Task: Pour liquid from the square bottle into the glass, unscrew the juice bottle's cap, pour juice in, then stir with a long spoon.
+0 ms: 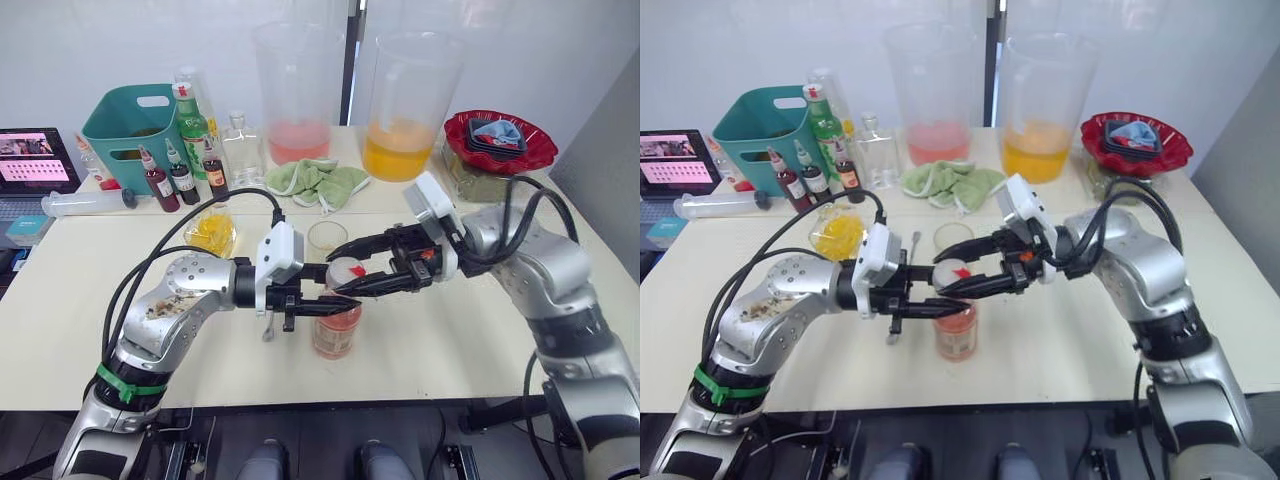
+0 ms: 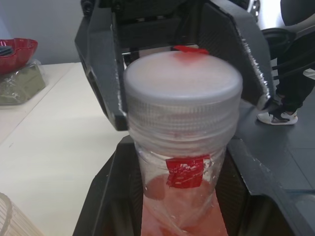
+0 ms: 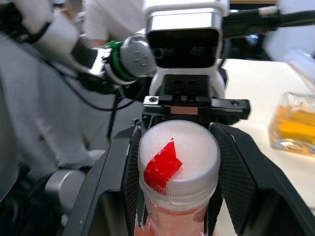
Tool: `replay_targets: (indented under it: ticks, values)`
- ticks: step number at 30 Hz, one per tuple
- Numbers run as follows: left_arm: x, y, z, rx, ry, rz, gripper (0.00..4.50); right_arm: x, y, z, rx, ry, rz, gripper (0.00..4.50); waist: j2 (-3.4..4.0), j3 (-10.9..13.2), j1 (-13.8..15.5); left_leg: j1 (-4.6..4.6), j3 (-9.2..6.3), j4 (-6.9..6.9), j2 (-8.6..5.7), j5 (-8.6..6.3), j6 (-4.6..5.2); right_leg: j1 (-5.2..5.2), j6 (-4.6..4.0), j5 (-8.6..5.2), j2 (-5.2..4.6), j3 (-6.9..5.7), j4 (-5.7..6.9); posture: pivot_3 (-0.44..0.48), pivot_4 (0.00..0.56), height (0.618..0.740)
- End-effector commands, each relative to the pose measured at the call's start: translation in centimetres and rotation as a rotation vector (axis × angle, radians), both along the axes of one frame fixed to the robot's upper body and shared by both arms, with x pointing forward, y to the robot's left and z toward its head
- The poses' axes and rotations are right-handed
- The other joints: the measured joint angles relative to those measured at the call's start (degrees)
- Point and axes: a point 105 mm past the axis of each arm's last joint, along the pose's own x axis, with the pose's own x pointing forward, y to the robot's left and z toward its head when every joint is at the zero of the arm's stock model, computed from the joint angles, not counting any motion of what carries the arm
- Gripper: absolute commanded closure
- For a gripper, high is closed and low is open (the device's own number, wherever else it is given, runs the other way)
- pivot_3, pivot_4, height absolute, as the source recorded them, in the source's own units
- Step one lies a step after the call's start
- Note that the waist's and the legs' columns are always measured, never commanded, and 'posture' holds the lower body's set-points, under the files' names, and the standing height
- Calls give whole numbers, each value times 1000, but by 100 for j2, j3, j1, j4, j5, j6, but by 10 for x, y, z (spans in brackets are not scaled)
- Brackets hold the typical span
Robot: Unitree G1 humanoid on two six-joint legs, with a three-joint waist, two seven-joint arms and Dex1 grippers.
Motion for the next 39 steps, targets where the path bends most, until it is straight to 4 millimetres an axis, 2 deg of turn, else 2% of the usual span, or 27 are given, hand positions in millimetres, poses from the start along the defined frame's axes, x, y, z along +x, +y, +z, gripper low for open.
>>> replay_targets:
  ticks: [1,6,7,8,13,17,21,25,28,36,39]
  values:
    - [1,4,-6,12,38,33,3026,-11,6,5,-42,-51,184,2799,0,0,8,0,-1,-2,0,0,0,-2,0,0,0,0,1,0,150,740]
    - [-1,2,-7,9,41,36,3026,3,8,12,-97,-17,166,2799,0,0,-5,0,-3,-2,2,0,0,-7,-3,1,-1,-1,3,0,150,740]
    - [-1,2,-7,8,43,35,3026,4,7,14,-98,-14,165,1999,0,0,-2,0,-3,-3,3,0,0,-8,-3,1,-1,-1,3,0,150,740]
    - [-2,2,-7,7,45,34,3026,3,4,18,-98,-7,162,1770,0,0,0,0,-3,-3,2,0,0,-7,-3,2,-2,-1,3,0,150,740]
    - [1,-1,-9,-2,48,28,3026,4,-14,39,-34,-45,117,45,0,0,31,-1,-7,-2,0,0,0,-7,-3,2,-6,0,2,0,150,740]
    - [1,-5,-9,-10,51,9,3026,-3,-29,47,59,-82,-6,45,0,0,58,-1,-4,-2,1,0,0,-5,-4,2,-4,-1,2,0,150,740]
    - [5,-9,-9,-26,58,2,3026,-9,-30,45,164,-51,-183,45,0,0,103,-7,-6,-2,-2,0,0,-5,-4,2,-9,1,-1,0,150,740]
    - [6,-15,-9,-52,72,-24,3026,-10,-29,28,227,-22,-417,45,0,-1,110,-5,-4,0,-4,0,0,-5,-4,2,-9,4,3,0,150,740]
    - [4,-18,-9,-55,79,-48,3026,-7,-27,23,247,-21,-550,45,0,-1,128,-8,-2,1,-9,1,-1,-2,-4,2,-12,6,1,0,150,740]
    - [8,-21,-8,-68,67,-53,3026,-16,-21,16,230,3,-595,45,0,-1,163,-7,0,2,-11,2,-3,3,-4,2,-12,1,-2,0,150,740]
    - [7,-21,-9,-68,67,-49,3026,-18,-18,13,209,13,-589,868,0,-1,174,-7,-1,2,-11,2,-3,4,-4,2,-12,1,-2,0,150,740]
